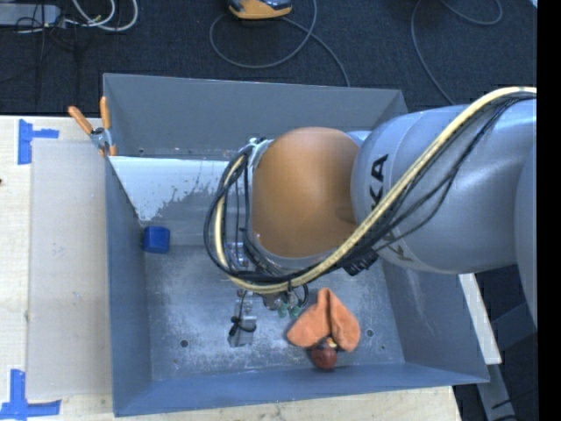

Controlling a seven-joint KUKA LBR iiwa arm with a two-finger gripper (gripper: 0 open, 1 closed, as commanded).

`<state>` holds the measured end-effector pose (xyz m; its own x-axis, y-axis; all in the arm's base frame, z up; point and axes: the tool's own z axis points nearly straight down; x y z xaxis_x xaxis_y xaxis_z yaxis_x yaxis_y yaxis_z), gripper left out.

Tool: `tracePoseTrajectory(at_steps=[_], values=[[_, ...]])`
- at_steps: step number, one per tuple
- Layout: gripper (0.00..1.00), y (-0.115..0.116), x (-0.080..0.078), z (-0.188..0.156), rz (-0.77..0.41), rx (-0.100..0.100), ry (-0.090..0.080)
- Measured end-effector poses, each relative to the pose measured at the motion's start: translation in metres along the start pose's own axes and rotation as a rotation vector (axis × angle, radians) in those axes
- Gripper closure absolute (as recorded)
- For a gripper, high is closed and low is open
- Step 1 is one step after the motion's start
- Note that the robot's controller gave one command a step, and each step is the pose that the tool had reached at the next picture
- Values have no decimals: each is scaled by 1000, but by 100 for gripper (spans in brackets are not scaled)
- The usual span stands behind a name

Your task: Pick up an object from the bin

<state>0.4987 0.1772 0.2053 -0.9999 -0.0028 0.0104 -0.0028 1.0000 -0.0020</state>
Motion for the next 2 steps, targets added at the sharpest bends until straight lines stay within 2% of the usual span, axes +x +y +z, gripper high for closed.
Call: tracePoseTrajectory(at_steps=[1,2], values=[[0,-1,-2,-4,5,-1,-7],[0,-20,6,17,-74,-5,-13]])
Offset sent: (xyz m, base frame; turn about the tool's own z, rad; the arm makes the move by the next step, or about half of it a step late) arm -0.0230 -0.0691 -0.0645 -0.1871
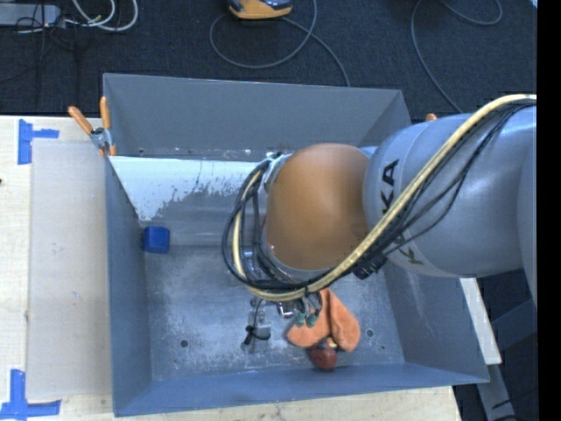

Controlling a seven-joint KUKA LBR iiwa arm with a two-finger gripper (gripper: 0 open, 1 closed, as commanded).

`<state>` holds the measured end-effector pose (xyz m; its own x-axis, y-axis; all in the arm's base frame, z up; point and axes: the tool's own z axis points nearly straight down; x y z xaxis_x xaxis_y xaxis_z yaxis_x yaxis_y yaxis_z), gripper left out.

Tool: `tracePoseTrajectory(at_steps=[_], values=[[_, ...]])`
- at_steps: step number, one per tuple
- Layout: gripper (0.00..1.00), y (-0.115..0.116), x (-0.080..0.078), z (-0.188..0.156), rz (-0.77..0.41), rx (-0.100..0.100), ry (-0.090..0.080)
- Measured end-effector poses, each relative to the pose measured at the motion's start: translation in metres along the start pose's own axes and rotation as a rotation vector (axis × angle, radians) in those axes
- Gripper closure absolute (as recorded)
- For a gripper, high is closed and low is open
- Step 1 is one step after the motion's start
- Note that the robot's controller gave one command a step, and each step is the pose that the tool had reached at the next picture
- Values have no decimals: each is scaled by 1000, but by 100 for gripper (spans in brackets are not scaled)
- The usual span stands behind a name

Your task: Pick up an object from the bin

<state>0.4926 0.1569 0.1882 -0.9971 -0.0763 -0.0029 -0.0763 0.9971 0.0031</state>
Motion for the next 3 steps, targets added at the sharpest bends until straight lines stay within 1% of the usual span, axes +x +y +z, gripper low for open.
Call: tracePoseTrajectory(at_steps=[1,2,3], values=[[0,-33,-6,28,33,4,10],[0,-57,2,19,244,3,8],[0,-86,0,29,136,4,11]])
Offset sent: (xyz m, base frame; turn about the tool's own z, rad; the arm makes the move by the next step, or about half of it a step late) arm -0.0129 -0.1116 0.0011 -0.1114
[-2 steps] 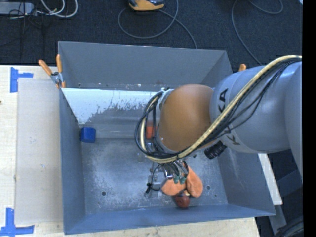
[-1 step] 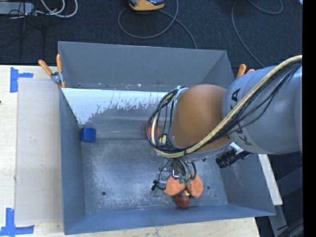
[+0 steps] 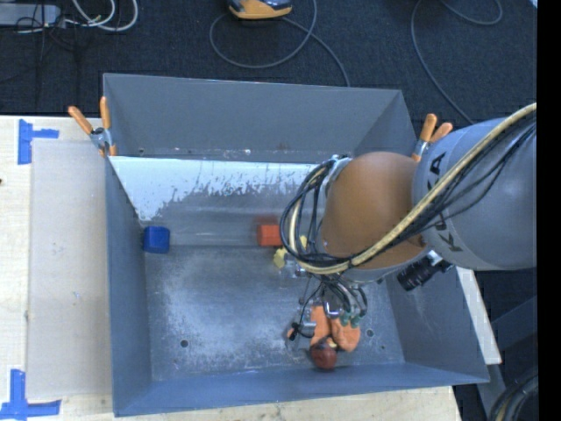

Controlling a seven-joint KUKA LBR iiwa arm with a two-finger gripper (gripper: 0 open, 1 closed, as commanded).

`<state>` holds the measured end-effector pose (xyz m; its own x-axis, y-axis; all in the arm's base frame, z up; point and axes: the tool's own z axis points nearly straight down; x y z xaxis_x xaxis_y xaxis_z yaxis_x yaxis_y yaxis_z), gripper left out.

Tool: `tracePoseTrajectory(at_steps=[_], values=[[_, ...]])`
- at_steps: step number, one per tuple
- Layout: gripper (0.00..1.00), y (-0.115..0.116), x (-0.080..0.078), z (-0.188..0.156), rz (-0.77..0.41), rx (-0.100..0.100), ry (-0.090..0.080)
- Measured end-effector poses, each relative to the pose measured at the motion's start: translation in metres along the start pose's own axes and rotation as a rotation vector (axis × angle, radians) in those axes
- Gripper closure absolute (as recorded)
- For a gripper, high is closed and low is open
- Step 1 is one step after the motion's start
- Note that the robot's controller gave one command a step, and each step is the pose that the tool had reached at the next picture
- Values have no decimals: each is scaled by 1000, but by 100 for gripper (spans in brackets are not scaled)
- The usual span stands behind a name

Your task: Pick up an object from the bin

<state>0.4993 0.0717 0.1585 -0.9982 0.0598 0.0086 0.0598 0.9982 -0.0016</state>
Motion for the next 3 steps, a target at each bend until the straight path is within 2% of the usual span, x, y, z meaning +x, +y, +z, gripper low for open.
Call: tracePoseTrajectory(at_steps=[1,2,3], values=[[0,-21,4,11,185,-1,0],[0,-55,16,32,285,0,2],[0,-72,1,59,219,0,1]])
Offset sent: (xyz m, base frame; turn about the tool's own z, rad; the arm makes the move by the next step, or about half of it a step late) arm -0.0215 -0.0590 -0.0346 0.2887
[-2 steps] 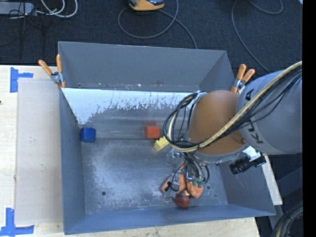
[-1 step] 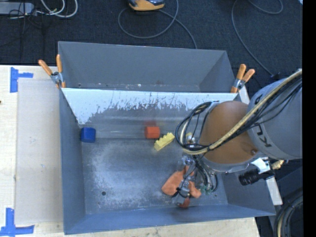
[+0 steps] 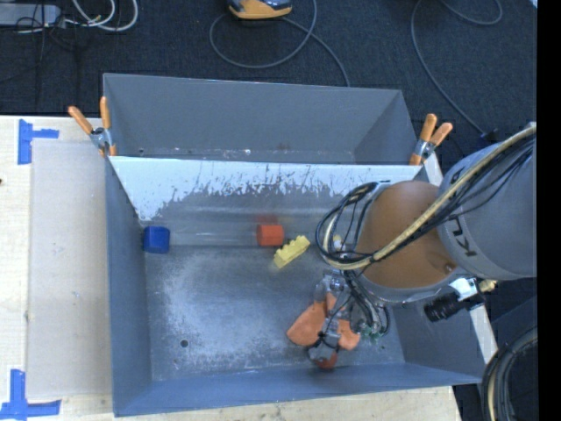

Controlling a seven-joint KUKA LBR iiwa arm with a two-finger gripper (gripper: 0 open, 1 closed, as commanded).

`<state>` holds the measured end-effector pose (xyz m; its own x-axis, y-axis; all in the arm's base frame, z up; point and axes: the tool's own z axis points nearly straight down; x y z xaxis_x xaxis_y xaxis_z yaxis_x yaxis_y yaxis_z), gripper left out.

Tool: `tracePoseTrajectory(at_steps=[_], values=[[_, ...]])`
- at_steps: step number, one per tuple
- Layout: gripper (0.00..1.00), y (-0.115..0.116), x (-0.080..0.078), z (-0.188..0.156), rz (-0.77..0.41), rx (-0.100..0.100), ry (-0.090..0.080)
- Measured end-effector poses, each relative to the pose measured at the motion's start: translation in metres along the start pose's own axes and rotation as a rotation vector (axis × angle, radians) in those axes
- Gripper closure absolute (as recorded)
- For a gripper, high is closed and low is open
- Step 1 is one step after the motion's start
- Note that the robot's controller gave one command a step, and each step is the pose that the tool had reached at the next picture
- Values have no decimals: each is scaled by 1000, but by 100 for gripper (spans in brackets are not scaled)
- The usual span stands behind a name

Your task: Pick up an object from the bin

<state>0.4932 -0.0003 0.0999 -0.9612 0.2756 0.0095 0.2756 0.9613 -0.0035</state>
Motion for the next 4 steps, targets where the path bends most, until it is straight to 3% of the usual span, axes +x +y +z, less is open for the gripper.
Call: tracePoseTrajectory(at_steps=[1,2,3,4], values=[[0,-3,9,15,40,0,2],[100,-3,3,30,147,0,0],[100,-3,3,30,148,0,0],[100,-1,7,-20,120,3,9]])
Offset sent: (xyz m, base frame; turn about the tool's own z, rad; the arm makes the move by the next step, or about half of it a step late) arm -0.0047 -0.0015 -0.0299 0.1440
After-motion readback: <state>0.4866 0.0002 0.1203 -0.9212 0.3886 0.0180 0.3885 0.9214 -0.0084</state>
